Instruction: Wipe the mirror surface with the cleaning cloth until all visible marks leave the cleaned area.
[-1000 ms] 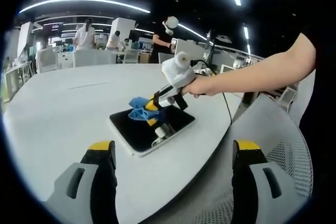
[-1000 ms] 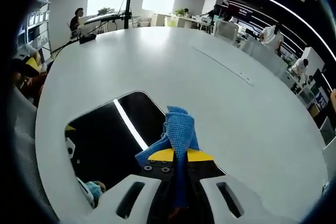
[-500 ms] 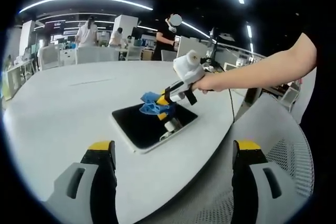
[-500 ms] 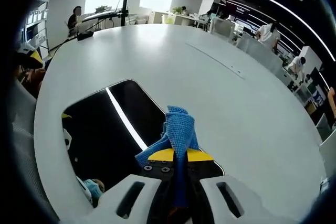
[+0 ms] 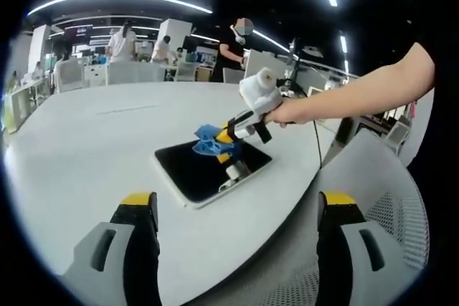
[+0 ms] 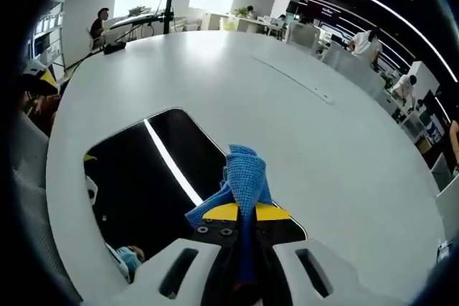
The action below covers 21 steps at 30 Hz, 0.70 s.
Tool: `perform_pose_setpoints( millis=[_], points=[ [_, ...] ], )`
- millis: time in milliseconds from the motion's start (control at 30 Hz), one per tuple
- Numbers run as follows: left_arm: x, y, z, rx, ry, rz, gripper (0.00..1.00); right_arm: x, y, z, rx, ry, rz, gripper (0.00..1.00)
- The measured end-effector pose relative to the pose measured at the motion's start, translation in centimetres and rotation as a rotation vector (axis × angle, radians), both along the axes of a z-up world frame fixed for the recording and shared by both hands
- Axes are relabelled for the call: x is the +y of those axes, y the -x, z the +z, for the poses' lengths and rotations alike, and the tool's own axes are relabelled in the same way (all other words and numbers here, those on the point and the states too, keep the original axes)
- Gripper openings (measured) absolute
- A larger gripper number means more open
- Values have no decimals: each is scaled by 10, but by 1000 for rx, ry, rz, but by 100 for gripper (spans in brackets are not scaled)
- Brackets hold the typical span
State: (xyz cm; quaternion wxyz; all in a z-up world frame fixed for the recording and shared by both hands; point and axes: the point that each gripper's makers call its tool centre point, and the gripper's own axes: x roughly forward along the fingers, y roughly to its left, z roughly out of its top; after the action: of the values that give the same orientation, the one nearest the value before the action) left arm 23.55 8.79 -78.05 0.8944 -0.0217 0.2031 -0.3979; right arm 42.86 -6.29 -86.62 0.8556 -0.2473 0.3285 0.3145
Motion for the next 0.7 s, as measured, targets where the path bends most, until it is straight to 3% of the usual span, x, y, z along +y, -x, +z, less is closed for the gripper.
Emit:
perform_pose_setpoints(
  millis=[567, 700],
  points=[
    [-1, 2, 0, -5, -3, -14, 91, 0, 9, 0, 45, -27, -69, 0],
    [0, 1, 2, -11, 9, -3, 92, 1, 16, 0, 45, -3, -34, 0]
  ],
)
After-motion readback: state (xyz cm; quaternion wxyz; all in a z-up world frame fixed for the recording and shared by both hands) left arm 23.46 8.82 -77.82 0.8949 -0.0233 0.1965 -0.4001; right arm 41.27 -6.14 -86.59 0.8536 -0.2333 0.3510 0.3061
